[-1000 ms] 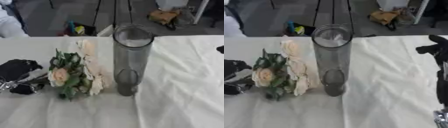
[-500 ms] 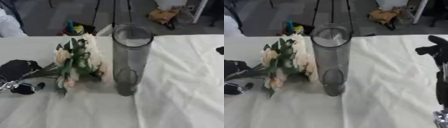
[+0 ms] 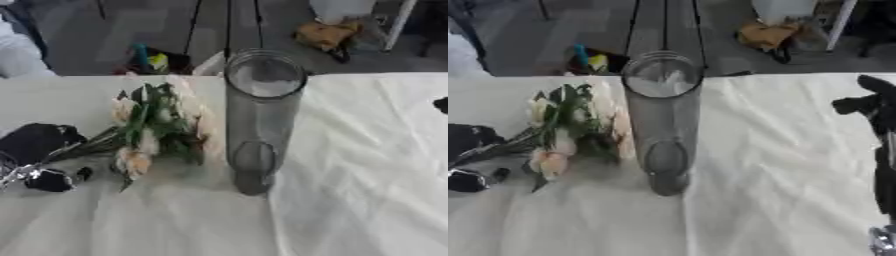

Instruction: Arrange flowers into the vase.

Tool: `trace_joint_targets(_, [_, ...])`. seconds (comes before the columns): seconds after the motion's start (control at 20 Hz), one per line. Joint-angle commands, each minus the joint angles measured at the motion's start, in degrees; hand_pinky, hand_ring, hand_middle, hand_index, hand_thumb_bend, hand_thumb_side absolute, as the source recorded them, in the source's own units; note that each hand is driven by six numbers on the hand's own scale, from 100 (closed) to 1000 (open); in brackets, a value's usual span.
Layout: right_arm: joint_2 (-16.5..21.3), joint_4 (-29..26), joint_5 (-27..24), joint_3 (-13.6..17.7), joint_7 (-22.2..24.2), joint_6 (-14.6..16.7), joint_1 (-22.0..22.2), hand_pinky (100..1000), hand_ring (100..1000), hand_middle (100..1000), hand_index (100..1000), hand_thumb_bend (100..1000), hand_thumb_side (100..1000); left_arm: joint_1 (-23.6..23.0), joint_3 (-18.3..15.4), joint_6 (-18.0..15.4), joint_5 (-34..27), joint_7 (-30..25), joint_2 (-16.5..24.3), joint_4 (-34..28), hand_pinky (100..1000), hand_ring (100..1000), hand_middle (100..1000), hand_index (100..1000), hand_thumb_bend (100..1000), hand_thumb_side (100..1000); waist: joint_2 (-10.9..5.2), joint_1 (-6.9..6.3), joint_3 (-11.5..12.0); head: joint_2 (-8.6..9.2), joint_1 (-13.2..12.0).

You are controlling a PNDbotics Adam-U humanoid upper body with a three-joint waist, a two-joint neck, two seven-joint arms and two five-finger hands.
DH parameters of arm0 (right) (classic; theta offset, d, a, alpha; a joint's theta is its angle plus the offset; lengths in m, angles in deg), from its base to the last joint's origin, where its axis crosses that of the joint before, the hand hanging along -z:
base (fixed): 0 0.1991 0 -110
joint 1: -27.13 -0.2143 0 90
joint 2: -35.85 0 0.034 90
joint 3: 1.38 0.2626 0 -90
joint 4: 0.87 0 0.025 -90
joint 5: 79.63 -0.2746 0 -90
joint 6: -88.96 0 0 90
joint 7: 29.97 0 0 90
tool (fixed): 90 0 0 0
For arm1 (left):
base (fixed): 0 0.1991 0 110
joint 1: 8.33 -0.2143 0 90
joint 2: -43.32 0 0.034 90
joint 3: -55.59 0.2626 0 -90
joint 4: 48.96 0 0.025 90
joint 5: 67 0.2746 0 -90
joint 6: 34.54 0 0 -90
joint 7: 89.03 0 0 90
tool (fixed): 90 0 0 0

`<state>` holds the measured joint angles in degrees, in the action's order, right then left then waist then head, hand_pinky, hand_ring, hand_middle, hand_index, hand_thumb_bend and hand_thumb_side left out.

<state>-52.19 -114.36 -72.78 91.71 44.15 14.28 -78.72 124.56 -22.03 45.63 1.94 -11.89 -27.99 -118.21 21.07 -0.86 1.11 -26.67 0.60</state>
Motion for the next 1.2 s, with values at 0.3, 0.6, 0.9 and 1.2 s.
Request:
trace_joint_targets(0.3, [0.69,-1.10,-0.63,-0.04,0.45,-0.07,-0.18,799,663,518,826,135,995,1.58,-1.98,4.94,3.27,3.40,1.03,-0.05,586,672,701,825,197,588,0.15,-0.73,-0.16,0.94,-0.30])
trace_joint_targets(0.6, [0.58,-1.10,-0.68,-0.06,0.65,-0.03,-0.19,801,664,517,826,138,996,1.81,-1.51,6.57,6.49,4.32,0.95,-0.09,584,680,706,819,191,563,0.36,-0.77,-0.33,1.17,-0.42])
trace_joint_targets(0.9, [0.50,-1.10,-0.73,-0.01,0.66,0.13,-0.24,802,664,516,827,140,994,2.04,-1.39,6.41,7.63,4.14,0.34,0.79,581,676,700,813,235,563,0.93,-0.78,-0.75,1.49,-0.60])
trace_joint_targets(1.2, [0.44,-1.10,-0.81,-0.13,0.78,0.20,-0.19,804,665,515,828,142,992,2.27,-1.67,5.77,7.96,2.67,0.12,1.50,581,677,703,816,250,538,1.34,-0.84,-0.87,1.51,-0.70])
